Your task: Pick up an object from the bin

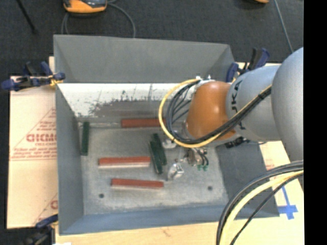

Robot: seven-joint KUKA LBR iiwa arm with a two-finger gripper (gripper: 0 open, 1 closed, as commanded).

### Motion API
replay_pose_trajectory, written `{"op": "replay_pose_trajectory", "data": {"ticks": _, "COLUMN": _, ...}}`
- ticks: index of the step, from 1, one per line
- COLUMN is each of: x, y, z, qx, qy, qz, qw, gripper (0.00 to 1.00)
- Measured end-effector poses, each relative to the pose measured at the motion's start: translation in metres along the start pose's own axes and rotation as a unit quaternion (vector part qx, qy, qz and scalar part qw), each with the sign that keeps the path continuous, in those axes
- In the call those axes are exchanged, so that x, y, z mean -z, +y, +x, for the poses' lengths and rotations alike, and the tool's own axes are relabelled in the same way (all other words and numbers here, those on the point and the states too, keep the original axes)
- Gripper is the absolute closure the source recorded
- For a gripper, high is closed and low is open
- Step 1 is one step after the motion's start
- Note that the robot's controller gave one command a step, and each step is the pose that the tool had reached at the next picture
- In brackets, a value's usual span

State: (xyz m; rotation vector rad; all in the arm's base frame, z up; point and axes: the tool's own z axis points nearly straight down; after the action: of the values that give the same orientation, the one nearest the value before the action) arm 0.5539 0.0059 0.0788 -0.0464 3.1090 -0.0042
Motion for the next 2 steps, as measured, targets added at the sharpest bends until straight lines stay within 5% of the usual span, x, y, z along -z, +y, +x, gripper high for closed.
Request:
{"op": "replay_pose_trajectory", "data": {"ticks": 1, "x": 0.033, "y": 0.036, "z": 0.004, "qx": -0.036, "qy": 0.0170, "qz": 0.000, "qw": 0.9992, "gripper": 0.00}}
{"op": "replay_pose_trajectory", "data": {"ticks": 2, "x": 0.001, "y": 0.110, "z": -0.017, "qx": 0.056, "qy": 0.0125, "qz": -0.003, "qw": 0.9983, "gripper": 1.00}}
